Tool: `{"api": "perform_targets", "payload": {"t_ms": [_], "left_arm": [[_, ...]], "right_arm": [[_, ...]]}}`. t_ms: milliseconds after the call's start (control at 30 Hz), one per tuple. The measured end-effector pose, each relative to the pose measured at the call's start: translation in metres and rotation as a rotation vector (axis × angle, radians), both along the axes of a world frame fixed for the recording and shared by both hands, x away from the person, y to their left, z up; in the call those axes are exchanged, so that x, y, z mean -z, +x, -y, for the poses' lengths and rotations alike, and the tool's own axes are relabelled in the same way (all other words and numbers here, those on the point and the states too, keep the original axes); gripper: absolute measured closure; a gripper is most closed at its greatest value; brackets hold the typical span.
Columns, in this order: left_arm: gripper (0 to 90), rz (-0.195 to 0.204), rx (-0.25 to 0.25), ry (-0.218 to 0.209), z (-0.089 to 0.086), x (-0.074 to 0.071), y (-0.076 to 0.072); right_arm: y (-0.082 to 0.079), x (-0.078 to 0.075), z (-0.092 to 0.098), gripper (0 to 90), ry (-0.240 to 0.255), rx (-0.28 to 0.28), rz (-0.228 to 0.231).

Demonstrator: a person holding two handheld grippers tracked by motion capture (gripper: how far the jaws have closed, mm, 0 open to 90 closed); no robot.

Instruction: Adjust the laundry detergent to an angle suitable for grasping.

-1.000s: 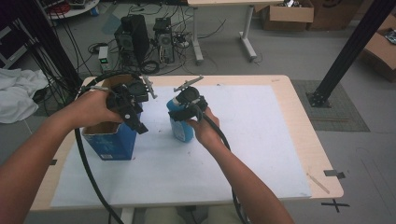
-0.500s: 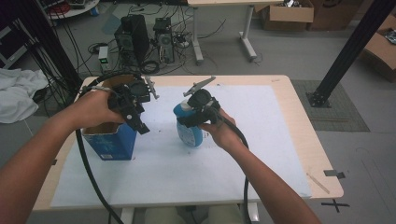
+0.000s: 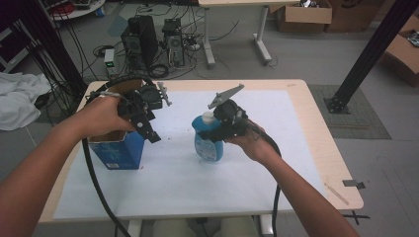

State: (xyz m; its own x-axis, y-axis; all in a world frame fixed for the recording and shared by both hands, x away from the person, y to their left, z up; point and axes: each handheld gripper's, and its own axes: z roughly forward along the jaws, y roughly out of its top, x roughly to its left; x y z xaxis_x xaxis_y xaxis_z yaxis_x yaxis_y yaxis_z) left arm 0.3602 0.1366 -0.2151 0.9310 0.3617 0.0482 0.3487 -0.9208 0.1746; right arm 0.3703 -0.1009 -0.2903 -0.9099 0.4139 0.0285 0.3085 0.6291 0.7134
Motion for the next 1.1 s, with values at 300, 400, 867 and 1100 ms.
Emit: {"api": "perform_targets", "payload": {"t_ms": [300, 400, 867, 1100], "left_arm": [[24.7, 0.002, -0.004, 0.012, 0.004, -0.004, -0.002], [24.7, 0.008, 0.001, 0.010, 0.005, -0.005, -0.001], [24.7, -0.005, 0.018, 0.014, 0.018, 0.001, 0.003], [24.7, -0.009, 0.030, 0.022, 0.023, 0.003, 0.006]], "right_arm": [[-0.004, 0.003, 0.014, 38.9, 0.003, -0.065, -0.009], [-0.007, 0.002, 0.020, 39.0, 0.008, -0.111, -0.007], [-0.017, 0.005, 0.030, 38.9, 0.027, -0.232, -0.010], [-0.021, 0.011, 0.035, 38.9, 0.055, -0.305, -0.010]]}}
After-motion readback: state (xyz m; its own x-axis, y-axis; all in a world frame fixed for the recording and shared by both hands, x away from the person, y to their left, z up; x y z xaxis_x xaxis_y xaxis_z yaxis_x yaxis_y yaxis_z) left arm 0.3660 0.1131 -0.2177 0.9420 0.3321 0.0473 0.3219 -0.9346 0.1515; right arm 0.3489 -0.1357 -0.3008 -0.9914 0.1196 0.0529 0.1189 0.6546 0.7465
